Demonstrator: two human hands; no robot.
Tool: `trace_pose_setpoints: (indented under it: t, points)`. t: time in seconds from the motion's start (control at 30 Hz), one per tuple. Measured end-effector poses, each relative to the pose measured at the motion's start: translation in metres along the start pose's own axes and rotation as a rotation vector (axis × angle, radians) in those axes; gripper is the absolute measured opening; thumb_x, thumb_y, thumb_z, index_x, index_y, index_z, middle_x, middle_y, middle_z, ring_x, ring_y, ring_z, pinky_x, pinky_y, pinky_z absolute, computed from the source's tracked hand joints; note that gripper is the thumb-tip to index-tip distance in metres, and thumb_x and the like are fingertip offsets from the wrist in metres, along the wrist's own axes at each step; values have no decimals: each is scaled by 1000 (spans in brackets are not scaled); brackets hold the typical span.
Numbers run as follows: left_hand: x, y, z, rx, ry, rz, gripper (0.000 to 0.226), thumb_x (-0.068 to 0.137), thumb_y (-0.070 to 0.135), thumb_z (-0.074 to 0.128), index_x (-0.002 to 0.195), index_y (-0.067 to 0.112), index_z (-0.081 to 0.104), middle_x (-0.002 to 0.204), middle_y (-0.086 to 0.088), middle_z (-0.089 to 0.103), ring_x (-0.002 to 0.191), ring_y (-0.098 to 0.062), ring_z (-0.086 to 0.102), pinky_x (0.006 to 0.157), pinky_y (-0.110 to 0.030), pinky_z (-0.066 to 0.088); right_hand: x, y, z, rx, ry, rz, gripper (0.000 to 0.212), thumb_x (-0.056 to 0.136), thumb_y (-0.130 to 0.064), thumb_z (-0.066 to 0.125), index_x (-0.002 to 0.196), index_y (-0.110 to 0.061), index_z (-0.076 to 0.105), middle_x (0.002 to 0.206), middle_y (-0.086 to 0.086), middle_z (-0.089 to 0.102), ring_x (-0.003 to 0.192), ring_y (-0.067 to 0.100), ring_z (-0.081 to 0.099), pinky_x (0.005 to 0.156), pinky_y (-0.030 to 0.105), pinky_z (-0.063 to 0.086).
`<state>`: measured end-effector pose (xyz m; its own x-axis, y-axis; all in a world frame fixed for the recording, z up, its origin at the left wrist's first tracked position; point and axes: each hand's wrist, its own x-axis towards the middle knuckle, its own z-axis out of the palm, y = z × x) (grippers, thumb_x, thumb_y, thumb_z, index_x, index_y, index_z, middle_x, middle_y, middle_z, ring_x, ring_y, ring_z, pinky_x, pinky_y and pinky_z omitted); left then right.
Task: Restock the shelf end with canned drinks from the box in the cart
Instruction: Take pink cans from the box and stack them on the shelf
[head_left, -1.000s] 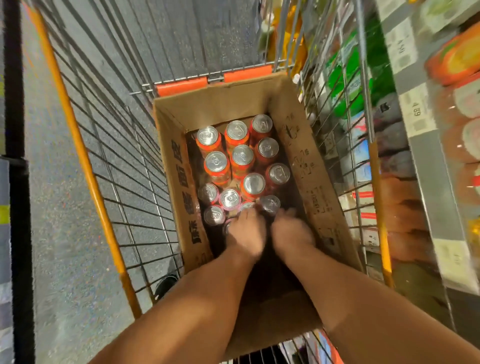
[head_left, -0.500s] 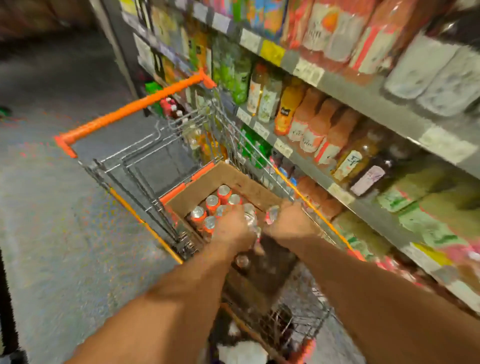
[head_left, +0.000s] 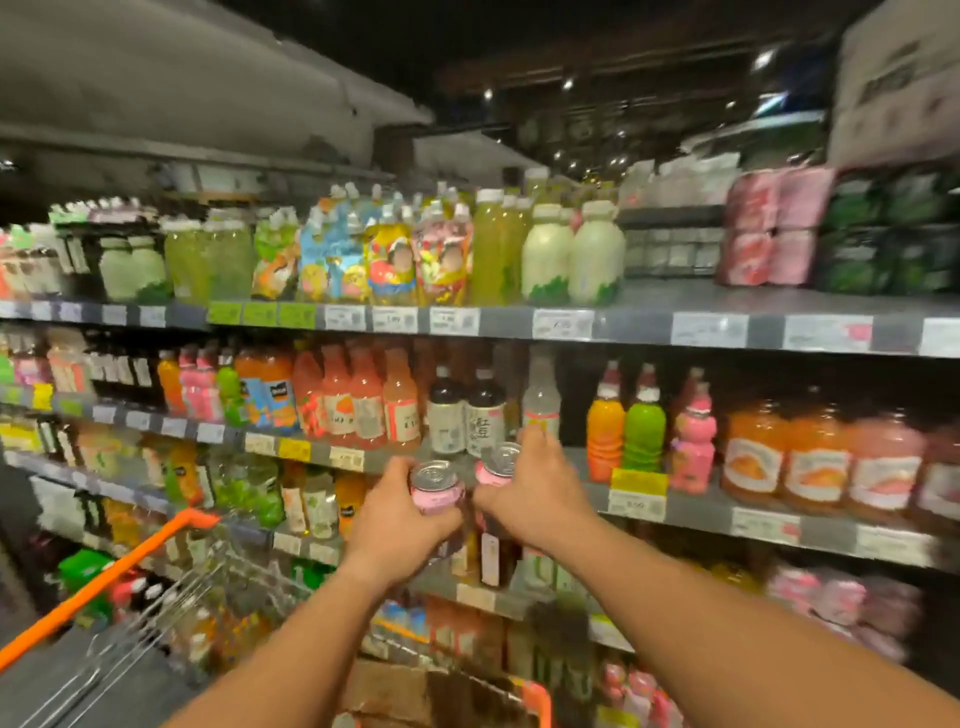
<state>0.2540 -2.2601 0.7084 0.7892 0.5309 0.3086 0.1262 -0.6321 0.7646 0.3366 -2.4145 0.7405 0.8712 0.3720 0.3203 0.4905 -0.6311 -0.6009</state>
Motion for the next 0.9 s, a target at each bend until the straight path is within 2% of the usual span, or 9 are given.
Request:
trace_pose_setpoints:
  t: [0.17,0.33,0.43,0.5,0.57,0.7,0.77,0.83,0.9]
  points:
    - [35,148,45,-80,-11,263,56,61,52,79,103,32,49,89,14,58,84,-12,56,70,-27,39,24,30,-136,-56,235,8,77,65,-56,66,124,-14,42,125,8,48,113,34,54,87,38,45]
    - [54,282,87,-232,-61,377,48,57,51,73,96,30,54,86,13,63,83,-13,63,68,-28,46,36,75,-256,-80,381,60,87,63,-64,65,130,-15,40,131,7,49,115,33,54,83,38,45]
    - [67,339,110,-341,-116,412,43,60,43,80,94,28,59,88,6,68,75,-20,70,64,-36,58,45,98,-312,-92,490,38,83,49,-68,59,115,-19,47,114,4,56,99,30,60,74,36,47]
    - [74,366,125,-398,-141,400,55,57,37,82,105,20,60,91,2,68,63,-23,72,53,-43,60,56,113,-340,-108,533,22,71,53,-67,62,106,-22,49,106,2,57,91,26,60,72,36,50]
    - [82,384,139,-410,-155,399,69,56,32,83,119,13,61,91,6,65,55,-17,70,43,-34,56,69,127,-360,-144,554,25,60,60,-63,68,99,-24,45,102,0,55,86,24,58,69,36,50]
    - [107,401,163,-391,-187,373,47,55,19,82,97,15,61,78,6,67,52,-15,69,42,-33,55,97,147,-379,-171,521,37,58,61,-57,72,96,-24,42,97,-3,52,80,19,56,60,31,42]
    - [122,409,174,-373,-205,358,37,57,16,82,84,28,60,76,4,69,51,-17,68,44,-30,55,113,155,-380,-167,500,68,56,61,-55,73,97,-22,44,96,-1,52,79,20,56,57,31,41]
    - [133,417,184,-339,-208,347,39,58,16,82,75,35,52,75,11,66,53,-12,68,47,-24,54,130,162,-376,-204,490,89,55,63,-51,73,97,-20,44,98,3,54,81,24,57,60,32,42]
    - [148,421,197,-337,-235,322,38,58,14,82,75,34,54,74,11,68,55,-16,69,50,-26,54,148,170,-370,-221,486,115,54,66,-49,74,98,-19,42,100,4,55,83,25,58,63,32,44]
